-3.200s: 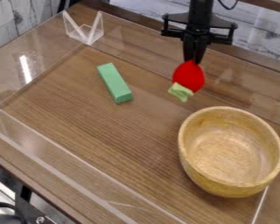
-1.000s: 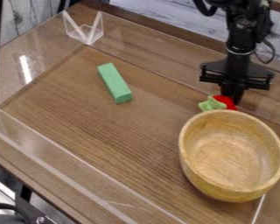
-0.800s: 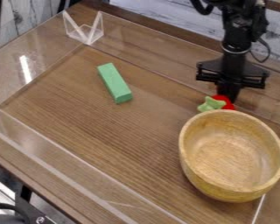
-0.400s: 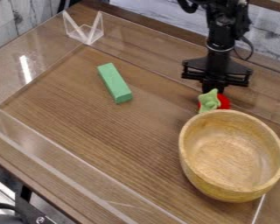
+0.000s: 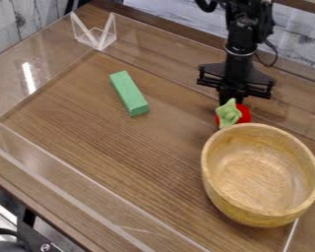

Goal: Move the red fruit to the right side of the table

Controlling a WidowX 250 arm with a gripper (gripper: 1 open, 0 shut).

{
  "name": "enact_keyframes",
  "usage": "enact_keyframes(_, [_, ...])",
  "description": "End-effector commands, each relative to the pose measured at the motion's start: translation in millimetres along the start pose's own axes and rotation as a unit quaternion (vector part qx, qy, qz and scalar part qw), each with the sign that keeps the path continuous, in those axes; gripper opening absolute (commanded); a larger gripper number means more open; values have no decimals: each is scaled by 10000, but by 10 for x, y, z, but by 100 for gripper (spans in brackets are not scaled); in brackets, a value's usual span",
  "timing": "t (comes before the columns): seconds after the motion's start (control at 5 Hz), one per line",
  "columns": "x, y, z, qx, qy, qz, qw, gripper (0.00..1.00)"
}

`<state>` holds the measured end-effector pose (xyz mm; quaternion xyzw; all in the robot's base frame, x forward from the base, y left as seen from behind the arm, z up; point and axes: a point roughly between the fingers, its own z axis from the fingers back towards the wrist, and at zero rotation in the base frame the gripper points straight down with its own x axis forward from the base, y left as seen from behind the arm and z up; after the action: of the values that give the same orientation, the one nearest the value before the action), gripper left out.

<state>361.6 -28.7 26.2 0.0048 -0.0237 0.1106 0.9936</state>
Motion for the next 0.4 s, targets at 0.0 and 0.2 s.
enact_keyframes(0.0, [180, -55, 413, -124, -589, -156, 9981, 0])
enact_keyframes(0.2, [180, -134, 532, -179, -744, -331, 9965, 0])
